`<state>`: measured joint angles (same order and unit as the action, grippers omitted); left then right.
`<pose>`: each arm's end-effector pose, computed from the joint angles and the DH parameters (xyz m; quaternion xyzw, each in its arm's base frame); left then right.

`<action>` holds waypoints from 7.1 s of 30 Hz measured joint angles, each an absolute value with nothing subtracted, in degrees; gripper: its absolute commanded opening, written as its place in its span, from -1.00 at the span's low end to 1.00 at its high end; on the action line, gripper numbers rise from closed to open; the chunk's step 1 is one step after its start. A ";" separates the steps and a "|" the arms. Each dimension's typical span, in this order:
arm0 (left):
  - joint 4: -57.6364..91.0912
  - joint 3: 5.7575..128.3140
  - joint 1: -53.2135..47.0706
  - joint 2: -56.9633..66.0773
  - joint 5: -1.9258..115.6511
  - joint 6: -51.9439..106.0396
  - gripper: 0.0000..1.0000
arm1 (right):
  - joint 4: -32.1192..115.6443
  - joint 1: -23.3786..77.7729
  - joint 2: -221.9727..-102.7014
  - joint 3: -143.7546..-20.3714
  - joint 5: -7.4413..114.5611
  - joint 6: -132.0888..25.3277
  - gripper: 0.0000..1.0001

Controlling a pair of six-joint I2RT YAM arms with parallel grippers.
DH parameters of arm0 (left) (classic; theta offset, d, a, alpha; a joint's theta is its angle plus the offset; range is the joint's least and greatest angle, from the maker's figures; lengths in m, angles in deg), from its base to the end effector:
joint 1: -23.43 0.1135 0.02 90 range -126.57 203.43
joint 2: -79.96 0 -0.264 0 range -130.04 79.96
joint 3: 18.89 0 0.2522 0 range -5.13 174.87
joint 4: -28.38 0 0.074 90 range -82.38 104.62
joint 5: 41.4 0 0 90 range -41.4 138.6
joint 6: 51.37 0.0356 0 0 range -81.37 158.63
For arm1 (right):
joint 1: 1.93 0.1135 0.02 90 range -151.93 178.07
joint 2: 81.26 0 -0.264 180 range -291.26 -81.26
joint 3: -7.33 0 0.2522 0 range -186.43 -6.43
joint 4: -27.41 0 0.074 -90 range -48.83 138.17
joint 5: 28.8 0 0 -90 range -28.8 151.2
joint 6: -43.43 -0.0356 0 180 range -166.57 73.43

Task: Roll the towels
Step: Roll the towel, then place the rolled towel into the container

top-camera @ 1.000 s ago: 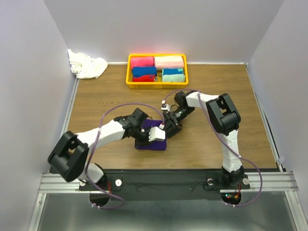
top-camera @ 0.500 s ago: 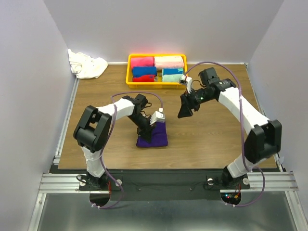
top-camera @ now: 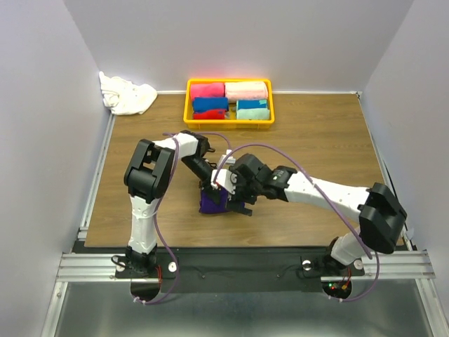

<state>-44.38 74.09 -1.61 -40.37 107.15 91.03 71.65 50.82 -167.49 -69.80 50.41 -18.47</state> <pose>0.3143 -0.1803 0.1344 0.5099 0.7049 -0.4915 0.0405 0.1864 0.2562 0.2496 -0.6353 0.7003 0.1540 0.2868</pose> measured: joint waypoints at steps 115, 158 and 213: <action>-41.49 78.33 -7.75 -39.28 100.92 91.75 -0.35 | 100.67 20.97 -175.06 -89.98 17.02 -12.15 0.79; -45.12 80.99 15.53 -29.86 99.63 96.19 0.70 | 59.17 41.36 -182.27 -69.37 33.39 -22.34 -0.94; 14.26 30.26 -31.58 1.11 53.33 97.59 -0.73 | 77.90 24.51 -205.44 -85.15 -6.22 -34.99 0.50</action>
